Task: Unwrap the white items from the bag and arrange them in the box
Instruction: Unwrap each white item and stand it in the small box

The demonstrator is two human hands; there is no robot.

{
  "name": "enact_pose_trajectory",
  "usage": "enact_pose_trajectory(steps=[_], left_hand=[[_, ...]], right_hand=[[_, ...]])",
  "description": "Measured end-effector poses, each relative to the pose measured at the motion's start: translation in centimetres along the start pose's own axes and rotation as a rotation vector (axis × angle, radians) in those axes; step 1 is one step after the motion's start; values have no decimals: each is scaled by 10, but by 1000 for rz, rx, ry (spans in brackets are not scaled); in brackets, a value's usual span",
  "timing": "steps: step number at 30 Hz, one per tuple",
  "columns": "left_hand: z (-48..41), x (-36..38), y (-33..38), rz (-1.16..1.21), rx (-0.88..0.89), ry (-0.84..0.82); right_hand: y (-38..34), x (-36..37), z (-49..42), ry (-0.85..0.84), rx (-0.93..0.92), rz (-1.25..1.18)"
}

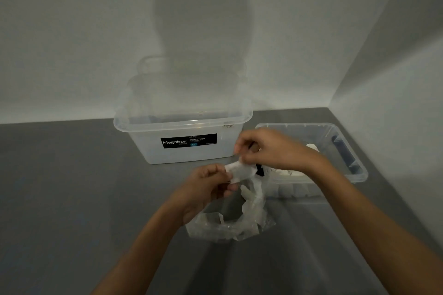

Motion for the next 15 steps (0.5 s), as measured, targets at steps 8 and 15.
enact_pose_trajectory(steps=[8, 15], left_hand=[[-13, 8, -7, 253, 60, 113], [-15, 14, 3, -39, 127, 58]], right_hand=[[15, 4, 1, 275, 104, -165], [18, -8, 8, 324, 54, -98]])
Point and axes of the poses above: each hand's wrist, its own z-axis away from the middle knuckle, its own x-axis out of the palm, y = z × x, the point moved 2 cm from there along -z, towards the middle knuckle, and after that the axes turned 2 degrees about x, right-handed, at the moved point
